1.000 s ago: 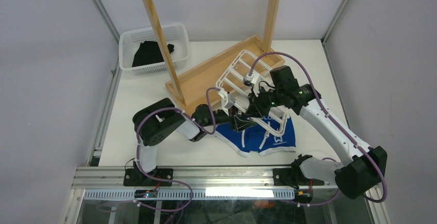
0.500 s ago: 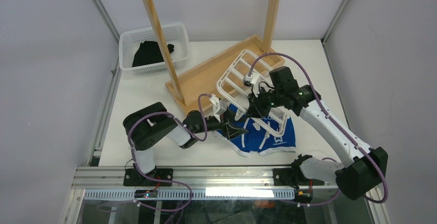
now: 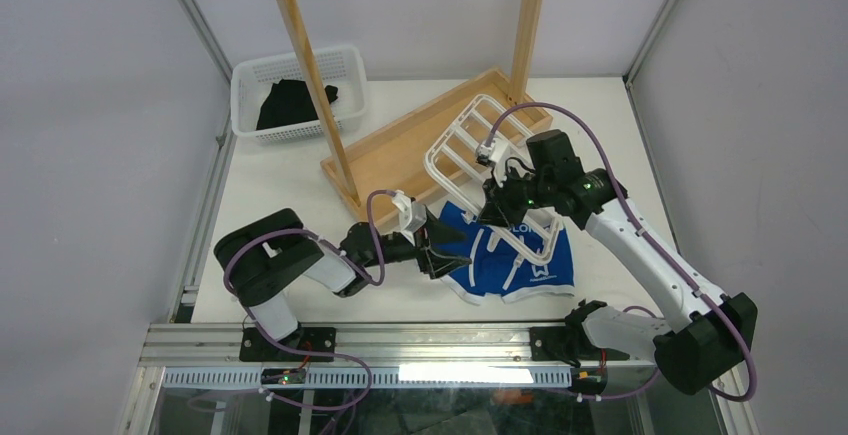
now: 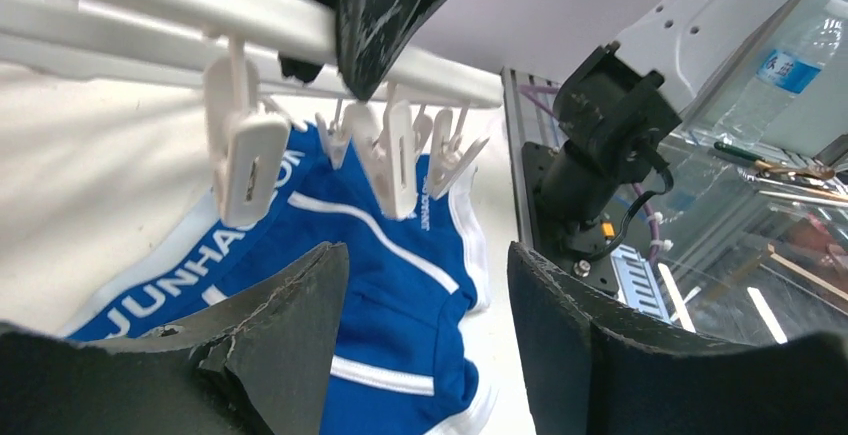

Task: Clip the underwear to the hanger
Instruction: Open the clamp at the hanger.

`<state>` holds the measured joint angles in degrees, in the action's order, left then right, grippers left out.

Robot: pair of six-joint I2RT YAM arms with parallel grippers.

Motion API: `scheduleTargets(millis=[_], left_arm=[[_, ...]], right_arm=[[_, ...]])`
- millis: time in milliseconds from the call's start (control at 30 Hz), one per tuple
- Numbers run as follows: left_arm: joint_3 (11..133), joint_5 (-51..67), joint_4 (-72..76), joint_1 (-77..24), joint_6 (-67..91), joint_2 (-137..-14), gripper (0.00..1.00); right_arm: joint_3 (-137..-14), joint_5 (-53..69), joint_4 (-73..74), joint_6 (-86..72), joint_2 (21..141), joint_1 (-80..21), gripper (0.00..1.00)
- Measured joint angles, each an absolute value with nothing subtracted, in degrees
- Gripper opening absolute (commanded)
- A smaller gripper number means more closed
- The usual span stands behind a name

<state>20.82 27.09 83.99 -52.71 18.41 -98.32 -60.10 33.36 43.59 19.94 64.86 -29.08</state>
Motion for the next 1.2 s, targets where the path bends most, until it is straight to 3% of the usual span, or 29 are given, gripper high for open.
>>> scheduleTargets(millis=[433,1200], left_arm=[[29.50,27.14,84.07,-53.25,17.96,-99.92,0.70],[34.44,28.86,84.03,-53.30,18.83,-106.91,0.78]], right_arm=[[-60.10,33.93,43.66,20.01,64.86,-29.08,0.00],[-60.10,35.20,43.55,20.69,64.86,-28.73,0.00]])
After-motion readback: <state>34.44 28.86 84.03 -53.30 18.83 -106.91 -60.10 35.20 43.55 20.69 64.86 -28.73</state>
